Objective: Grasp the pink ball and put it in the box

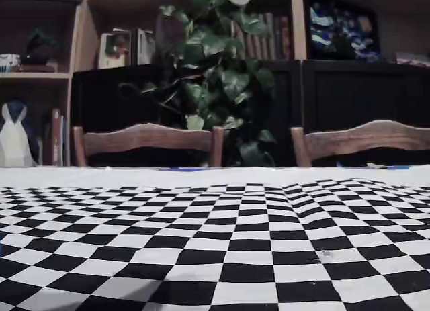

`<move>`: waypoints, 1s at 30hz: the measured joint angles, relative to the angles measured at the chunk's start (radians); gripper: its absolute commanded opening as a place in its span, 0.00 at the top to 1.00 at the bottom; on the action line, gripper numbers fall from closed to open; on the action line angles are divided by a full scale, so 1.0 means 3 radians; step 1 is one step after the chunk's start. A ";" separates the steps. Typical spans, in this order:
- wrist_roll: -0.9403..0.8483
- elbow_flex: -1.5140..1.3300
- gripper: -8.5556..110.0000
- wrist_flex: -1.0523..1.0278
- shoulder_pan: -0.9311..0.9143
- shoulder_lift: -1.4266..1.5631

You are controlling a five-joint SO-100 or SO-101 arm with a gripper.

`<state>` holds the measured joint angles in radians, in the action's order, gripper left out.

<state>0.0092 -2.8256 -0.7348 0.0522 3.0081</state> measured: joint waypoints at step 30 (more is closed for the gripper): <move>0.0026 -0.0931 0.93 -0.0225 -0.0148 0.0757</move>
